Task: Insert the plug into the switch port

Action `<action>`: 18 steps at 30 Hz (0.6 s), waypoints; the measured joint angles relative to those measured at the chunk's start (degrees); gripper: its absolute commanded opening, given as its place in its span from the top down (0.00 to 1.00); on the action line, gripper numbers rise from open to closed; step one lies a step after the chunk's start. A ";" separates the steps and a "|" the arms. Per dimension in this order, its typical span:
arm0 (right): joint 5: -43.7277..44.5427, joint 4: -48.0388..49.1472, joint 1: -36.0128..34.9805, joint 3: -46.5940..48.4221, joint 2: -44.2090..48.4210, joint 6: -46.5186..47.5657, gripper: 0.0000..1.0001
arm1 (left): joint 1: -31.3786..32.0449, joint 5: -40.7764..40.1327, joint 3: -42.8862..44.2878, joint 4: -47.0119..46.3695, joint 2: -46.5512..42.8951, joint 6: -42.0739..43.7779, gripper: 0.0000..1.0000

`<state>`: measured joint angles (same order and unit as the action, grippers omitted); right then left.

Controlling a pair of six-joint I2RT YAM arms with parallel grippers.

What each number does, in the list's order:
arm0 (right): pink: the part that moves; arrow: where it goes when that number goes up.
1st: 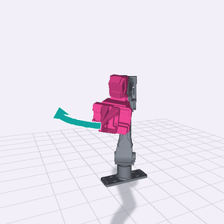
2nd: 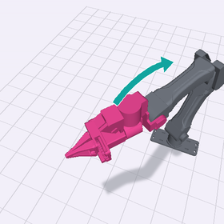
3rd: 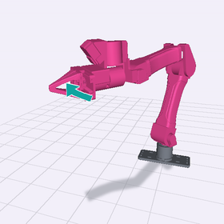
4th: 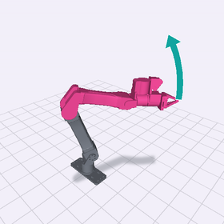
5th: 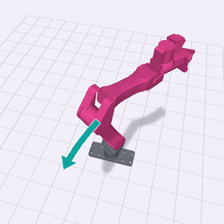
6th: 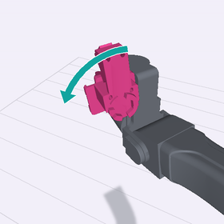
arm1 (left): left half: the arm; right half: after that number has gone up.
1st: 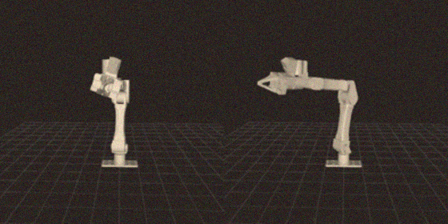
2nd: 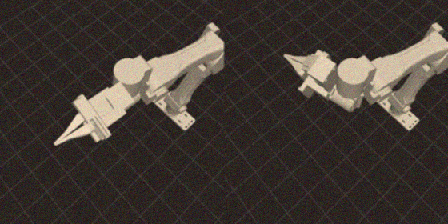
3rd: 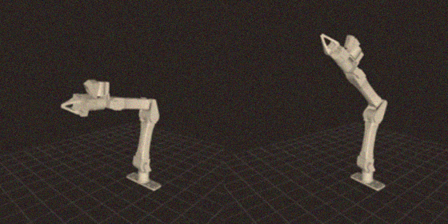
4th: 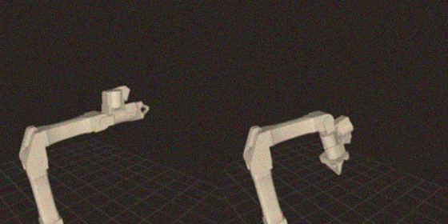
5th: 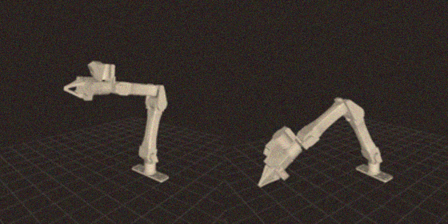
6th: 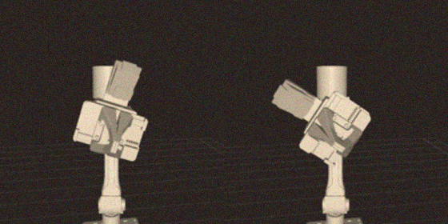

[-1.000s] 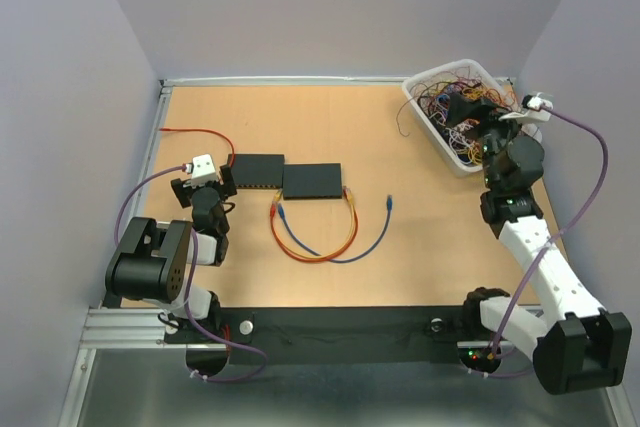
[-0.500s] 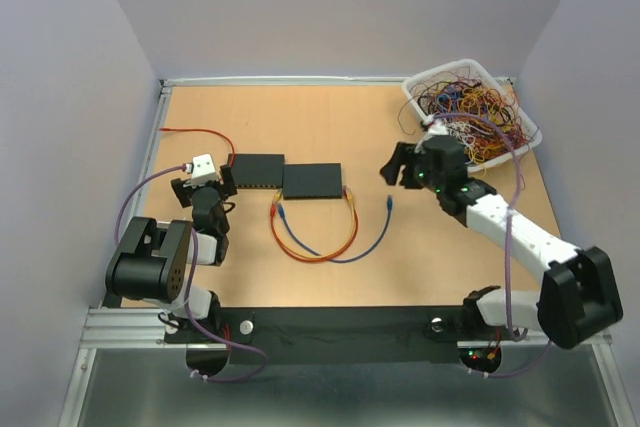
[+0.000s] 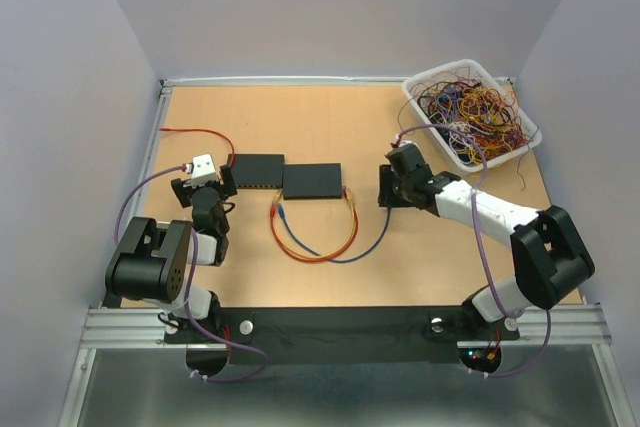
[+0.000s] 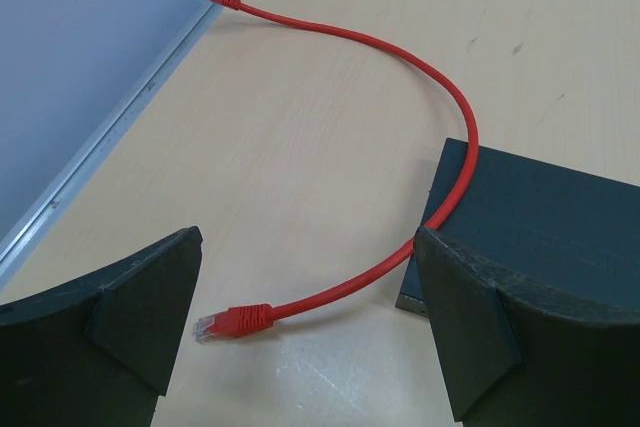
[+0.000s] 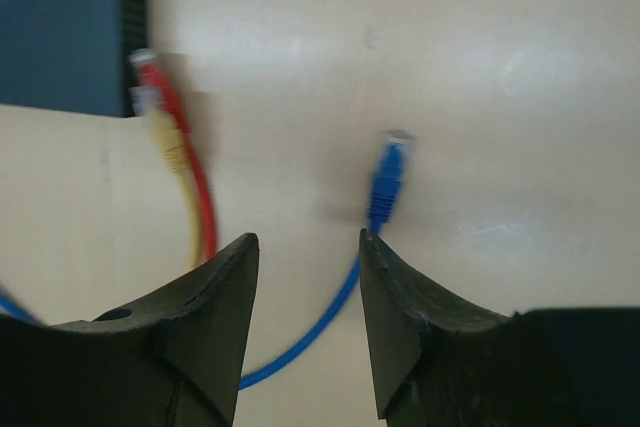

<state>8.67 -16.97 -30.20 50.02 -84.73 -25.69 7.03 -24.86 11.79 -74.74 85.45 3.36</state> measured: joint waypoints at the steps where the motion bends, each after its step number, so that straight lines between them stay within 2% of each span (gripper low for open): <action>1: 0.13 -0.22 -1.53 1.16 -0.02 0.00 0.50 | 0.00 0.00 0.00 0.00 0.00 0.00 0.01; 9: 0.81 0.70 -15.82 10.51 -3.89 -0.09 0.49 | 0.00 0.00 0.00 0.00 0.00 0.00 0.01; 13: 0.90 1.11 -21.86 16.48 -11.72 -0.07 0.49 | 0.00 0.02 0.00 0.00 0.00 -0.02 0.01; 18: 1.11 1.09 -25.73 24.46 -21.03 -0.04 0.49 | 0.00 0.02 0.00 0.00 0.00 -0.02 0.01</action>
<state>9.78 -15.88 -55.92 74.48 -105.75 -25.74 7.03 -24.84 11.79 -74.74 85.45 3.33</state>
